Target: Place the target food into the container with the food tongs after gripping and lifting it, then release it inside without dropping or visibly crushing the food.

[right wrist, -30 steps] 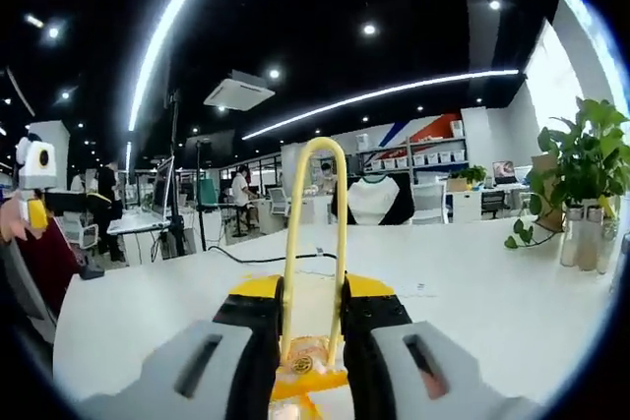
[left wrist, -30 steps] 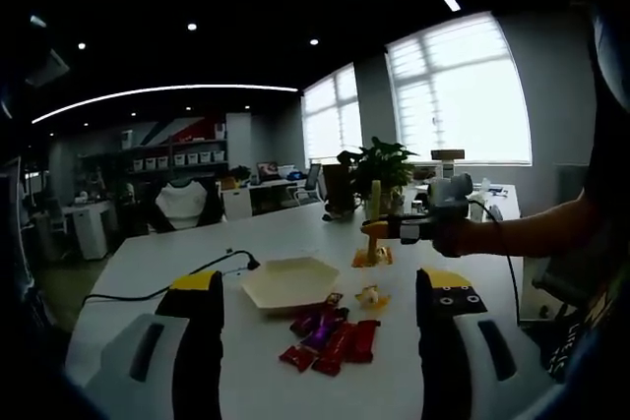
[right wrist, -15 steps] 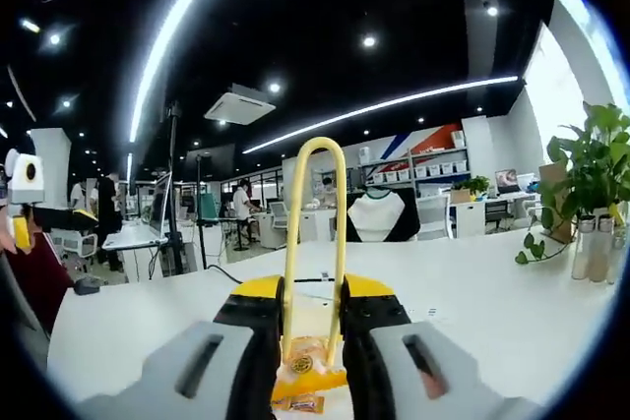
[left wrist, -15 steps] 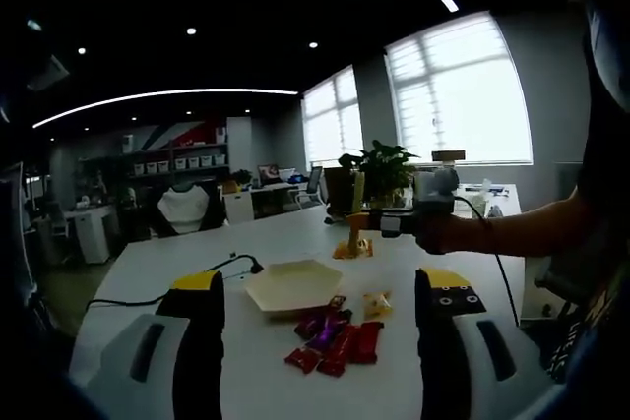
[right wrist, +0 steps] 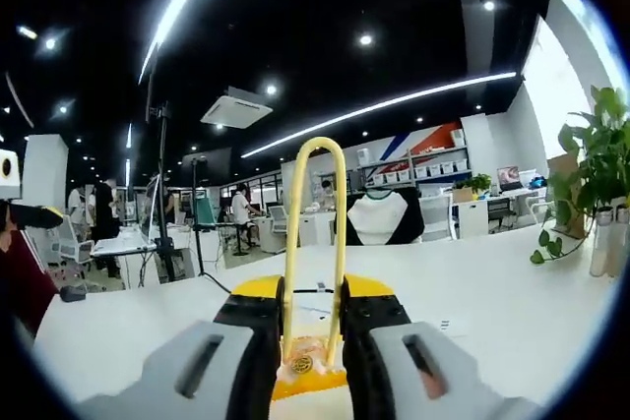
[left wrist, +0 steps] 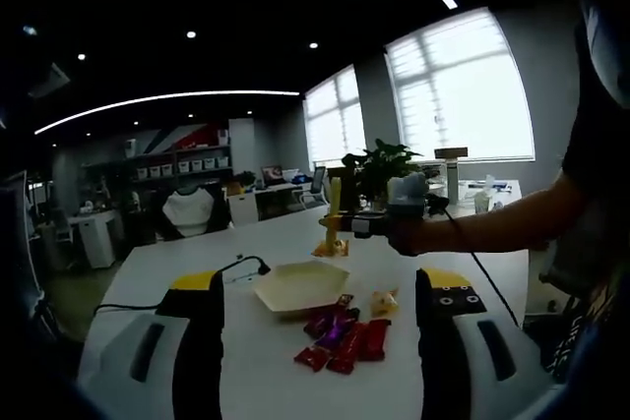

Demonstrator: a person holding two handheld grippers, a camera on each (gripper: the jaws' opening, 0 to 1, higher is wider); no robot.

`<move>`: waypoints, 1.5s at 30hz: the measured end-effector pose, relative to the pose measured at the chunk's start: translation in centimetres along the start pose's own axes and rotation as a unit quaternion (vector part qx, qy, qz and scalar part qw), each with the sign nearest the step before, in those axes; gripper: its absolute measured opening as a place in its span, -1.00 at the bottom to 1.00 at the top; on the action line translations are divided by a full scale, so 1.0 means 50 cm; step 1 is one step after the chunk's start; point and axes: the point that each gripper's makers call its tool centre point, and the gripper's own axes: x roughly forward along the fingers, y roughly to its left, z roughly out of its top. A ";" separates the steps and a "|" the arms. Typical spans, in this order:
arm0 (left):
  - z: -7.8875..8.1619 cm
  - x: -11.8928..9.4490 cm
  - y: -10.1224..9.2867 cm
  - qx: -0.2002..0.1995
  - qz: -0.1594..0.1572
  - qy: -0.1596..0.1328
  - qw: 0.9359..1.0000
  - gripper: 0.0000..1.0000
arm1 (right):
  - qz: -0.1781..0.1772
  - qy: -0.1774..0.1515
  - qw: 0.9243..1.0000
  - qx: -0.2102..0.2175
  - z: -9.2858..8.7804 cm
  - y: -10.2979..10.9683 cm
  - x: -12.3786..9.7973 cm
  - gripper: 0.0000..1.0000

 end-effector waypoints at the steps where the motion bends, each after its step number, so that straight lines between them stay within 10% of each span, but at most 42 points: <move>1: 0.000 -0.001 0.002 0.002 0.001 0.002 1.000 0.69 | 0.004 0.009 1.000 -0.003 -0.012 -0.001 0.009 -0.66; 10: -0.007 -0.008 0.007 0.013 0.005 0.011 1.000 0.70 | 0.002 0.074 0.997 -0.023 -0.108 -0.023 0.038 -0.67; 21: -0.011 -0.011 0.024 0.018 0.025 0.014 0.999 1.00 | 0.015 0.077 0.997 -0.006 -0.129 -0.010 0.044 -0.59; 45: -0.018 -0.013 0.010 0.004 0.012 0.016 1.000 1.00 | 0.031 0.042 0.999 -0.011 -0.042 0.032 -0.005 -0.57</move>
